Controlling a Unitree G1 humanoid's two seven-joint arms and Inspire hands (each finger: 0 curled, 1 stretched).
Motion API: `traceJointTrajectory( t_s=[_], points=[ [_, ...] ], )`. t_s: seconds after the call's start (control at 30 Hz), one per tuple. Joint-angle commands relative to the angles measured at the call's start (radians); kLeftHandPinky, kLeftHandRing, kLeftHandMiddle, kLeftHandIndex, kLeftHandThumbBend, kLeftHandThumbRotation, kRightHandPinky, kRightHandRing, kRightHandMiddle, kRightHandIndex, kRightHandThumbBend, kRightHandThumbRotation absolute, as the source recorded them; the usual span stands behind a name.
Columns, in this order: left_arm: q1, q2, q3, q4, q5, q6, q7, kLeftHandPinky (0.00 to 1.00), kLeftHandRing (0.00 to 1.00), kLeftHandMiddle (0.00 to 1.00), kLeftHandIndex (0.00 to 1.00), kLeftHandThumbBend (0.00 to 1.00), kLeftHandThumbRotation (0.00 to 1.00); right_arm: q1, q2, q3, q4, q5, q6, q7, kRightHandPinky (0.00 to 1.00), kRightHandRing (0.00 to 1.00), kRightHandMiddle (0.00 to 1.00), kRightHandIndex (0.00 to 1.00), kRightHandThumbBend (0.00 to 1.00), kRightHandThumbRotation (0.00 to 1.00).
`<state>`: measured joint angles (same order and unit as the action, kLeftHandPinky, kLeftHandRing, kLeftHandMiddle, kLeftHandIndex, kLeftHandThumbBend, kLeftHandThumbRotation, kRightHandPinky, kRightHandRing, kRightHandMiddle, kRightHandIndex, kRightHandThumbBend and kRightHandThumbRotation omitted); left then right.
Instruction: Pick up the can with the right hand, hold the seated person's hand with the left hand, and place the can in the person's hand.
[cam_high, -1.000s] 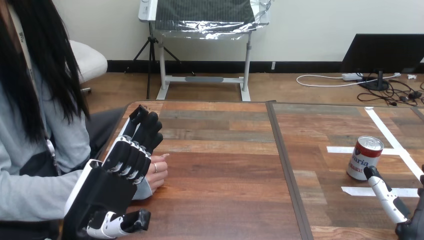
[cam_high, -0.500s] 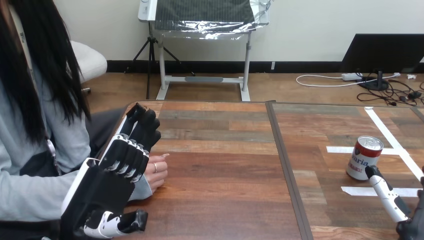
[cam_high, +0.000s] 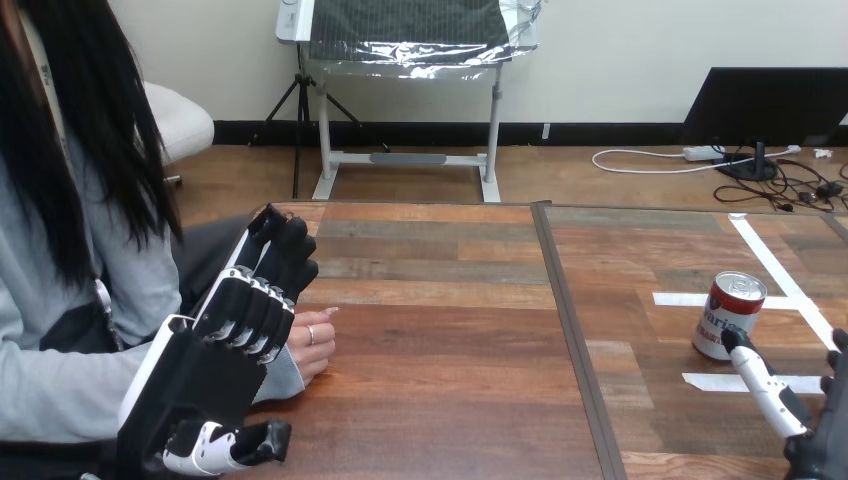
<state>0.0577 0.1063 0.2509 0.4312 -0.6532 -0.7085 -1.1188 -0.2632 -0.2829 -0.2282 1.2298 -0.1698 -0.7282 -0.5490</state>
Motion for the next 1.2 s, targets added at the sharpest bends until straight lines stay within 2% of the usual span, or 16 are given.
traceJointTrajectory(
  t_s=[0.0,0.1,0.2,0.6,0.7,1.1,1.17],
  points=[
    [-0.061,0.010,0.007,-0.024,-0.010,0.000,-0.004,1.00,1.00,1.00,1.00,1.00,0.39,-0.104,-0.031,0.016,-0.003,0.000,0.011,0.005,0.90,0.94,0.95,0.99,1.00,0.56],
    [-0.061,0.010,0.010,-0.022,-0.003,-0.016,-0.001,1.00,1.00,1.00,1.00,1.00,0.39,-0.113,-0.032,0.015,0.000,0.004,0.022,0.017,0.90,0.94,0.95,0.99,1.00,0.57],
    [-0.056,0.014,0.008,-0.029,-0.010,0.003,-0.004,1.00,1.00,1.00,1.00,1.00,0.40,-0.122,-0.032,0.015,0.000,0.006,0.031,0.028,0.90,0.94,0.95,0.99,1.00,0.57],
    [-0.054,0.016,0.016,-0.024,-0.016,-0.006,-0.013,1.00,1.00,1.00,1.00,1.00,0.40,-0.155,-0.040,0.023,0.010,0.004,0.062,0.040,0.89,0.94,0.95,1.00,1.00,0.57],
    [-0.050,0.015,0.020,-0.024,-0.017,-0.005,-0.010,1.00,1.00,1.00,1.00,1.00,0.40,-0.165,-0.045,0.033,0.012,-0.006,0.084,0.034,0.88,0.93,0.95,1.00,1.00,0.58],
    [-0.041,0.016,0.023,-0.028,-0.010,-0.020,-0.012,1.00,1.00,1.00,1.00,1.00,0.42,-0.198,-0.053,0.032,0.026,0.005,0.106,0.070,0.87,0.93,0.95,1.00,1.00,0.59],
    [-0.035,0.016,0.021,-0.037,-0.014,-0.008,-0.009,1.00,1.00,1.00,1.00,1.00,0.42,-0.206,-0.054,0.031,0.028,0.005,0.116,0.071,0.87,0.93,0.95,1.00,1.00,0.59]
  ],
)
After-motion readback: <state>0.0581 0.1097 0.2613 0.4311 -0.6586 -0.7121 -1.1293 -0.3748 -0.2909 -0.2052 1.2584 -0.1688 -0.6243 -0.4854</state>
